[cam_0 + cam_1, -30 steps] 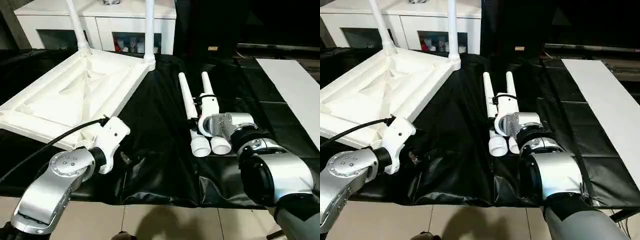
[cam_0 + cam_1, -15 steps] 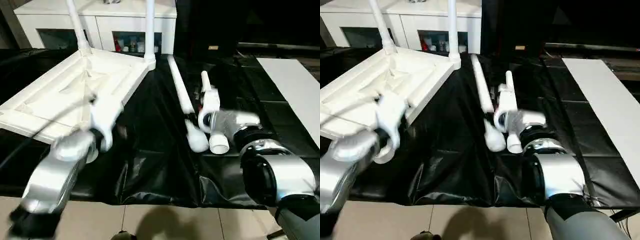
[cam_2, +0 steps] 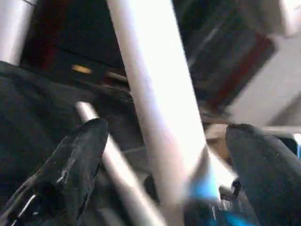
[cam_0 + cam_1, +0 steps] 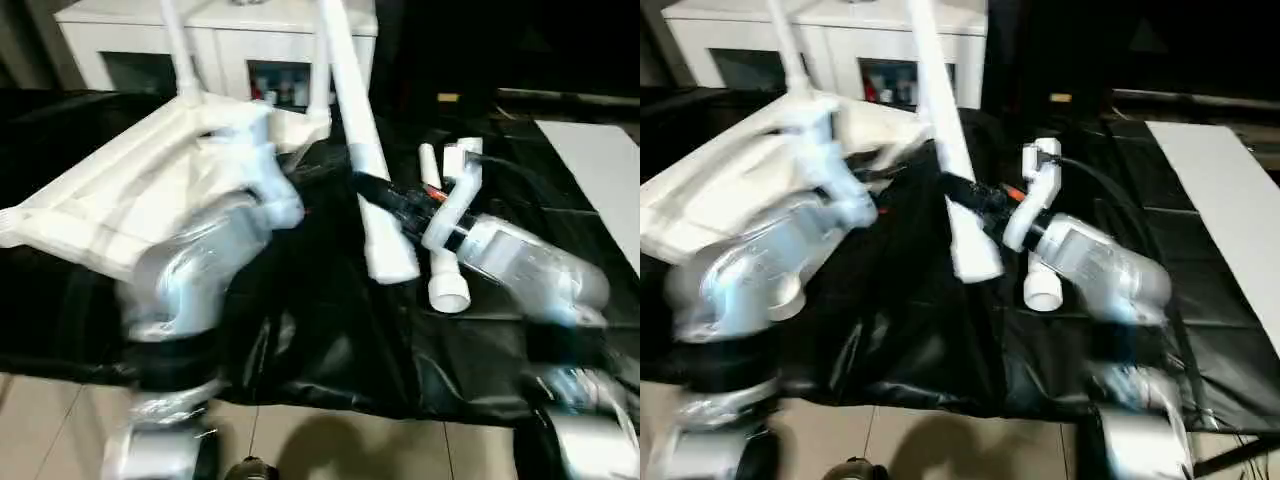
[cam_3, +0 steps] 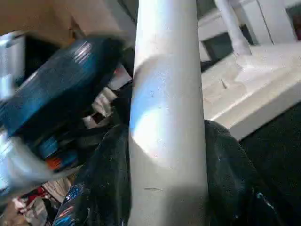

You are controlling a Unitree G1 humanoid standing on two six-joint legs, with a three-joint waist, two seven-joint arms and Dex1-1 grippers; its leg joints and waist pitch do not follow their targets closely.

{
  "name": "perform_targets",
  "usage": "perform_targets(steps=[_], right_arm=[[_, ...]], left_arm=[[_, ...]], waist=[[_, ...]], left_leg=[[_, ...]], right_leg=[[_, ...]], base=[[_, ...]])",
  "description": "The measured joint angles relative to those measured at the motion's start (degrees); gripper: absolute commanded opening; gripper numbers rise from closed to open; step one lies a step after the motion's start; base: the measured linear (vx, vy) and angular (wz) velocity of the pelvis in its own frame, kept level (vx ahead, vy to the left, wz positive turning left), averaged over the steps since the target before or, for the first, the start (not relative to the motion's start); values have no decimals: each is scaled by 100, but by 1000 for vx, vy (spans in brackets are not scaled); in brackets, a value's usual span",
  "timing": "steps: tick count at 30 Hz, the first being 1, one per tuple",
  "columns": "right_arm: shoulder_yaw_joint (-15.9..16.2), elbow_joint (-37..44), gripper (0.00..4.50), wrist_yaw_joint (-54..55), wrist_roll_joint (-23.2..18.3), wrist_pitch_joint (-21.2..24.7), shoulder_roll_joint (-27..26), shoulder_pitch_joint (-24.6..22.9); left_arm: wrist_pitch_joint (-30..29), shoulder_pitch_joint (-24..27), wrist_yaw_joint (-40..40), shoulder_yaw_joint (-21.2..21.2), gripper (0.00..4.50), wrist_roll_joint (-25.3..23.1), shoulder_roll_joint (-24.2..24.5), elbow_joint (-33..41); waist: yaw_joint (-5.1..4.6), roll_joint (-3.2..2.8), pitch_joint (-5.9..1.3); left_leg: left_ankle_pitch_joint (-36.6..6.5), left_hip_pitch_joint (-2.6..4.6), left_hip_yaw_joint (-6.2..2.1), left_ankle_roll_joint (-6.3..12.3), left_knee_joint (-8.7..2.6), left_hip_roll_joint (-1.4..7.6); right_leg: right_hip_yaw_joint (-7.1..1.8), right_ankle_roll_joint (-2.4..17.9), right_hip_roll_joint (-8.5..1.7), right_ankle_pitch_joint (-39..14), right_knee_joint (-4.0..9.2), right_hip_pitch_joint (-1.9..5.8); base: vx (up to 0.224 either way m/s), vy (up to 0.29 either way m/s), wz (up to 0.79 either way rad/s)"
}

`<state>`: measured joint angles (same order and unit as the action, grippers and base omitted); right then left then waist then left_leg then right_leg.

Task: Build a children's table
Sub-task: Pick table leg

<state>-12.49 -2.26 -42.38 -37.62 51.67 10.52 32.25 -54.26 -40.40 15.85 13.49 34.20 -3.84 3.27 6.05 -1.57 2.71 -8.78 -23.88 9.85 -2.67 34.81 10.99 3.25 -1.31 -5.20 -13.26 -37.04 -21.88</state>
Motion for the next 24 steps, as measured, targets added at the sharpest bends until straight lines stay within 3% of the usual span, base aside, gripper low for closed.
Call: perform_targets(steps=[6, 11, 13, 14, 15, 18, 24], right_arm=[[152, 759, 183, 6, -264, 213, 121, -359], [405, 1066, 183, -8, -258, 218, 149, -531], [630, 1103, 183, 97, 47, -12, 196, -547], [813, 1116, 183, 192, 306, -225, 242, -554], [1111, 1114, 183, 338, 711, -555, 342, -573], [1520, 1073, 183, 688, 1394, -1083, 300, -603], [1687, 1050, 183, 1002, 1758, -1518, 193, -604]], left_arm=[[-425, -128, 14, 380, 450, 651, -45, -77], [-467, -310, -64, 474, 450, 722, -16, -99], [-429, -309, -176, 474, 450, 672, 8, -159], [-403, -308, -236, 468, 421, 621, 36, -196], [-356, -305, -325, 470, 414, 536, 67, -213], [-266, -304, -554, 507, 401, 432, 86, -228], [-155, -302, -893, 591, 352, 334, 74, -251]], waist=[[-35, -15, -2], [-23, -15, -2], [-23, -15, -2], [-21, -15, -2], [-23, -14, -2], [-39, -14, -2], [-44, -12, -2]], left_leg=[[2, 4, 1, -3, -6, -2], [1, 1, 1, -2, -17, -5], [2, 0, 1, -3, -19, -5], [2, 0, 1, -3, -21, -4], [2, -2, 0, -3, -22, -4], [2, -7, 1, -4, -29, -6], [-3, -18, 1, 5, -35, -8]], right_leg=[[-5, -2, 0, 3, 6, 1], [-4, -2, 0, 3, 21, 1], [-2, -3, 0, 3, 25, 0], [-2, -3, 0, 4, 27, 0], [-2, -6, 0, 5, 31, 1], [-1, -12, 0, 9, 44, -1], [1, -18, 0, 13, 71, 1]], base=[[0, 0, 0], [0, 0, 0], [0, 0, 0], [0, 0, 0], [0, 0, 0], [0, 0, 0], [0, 0, 0]])
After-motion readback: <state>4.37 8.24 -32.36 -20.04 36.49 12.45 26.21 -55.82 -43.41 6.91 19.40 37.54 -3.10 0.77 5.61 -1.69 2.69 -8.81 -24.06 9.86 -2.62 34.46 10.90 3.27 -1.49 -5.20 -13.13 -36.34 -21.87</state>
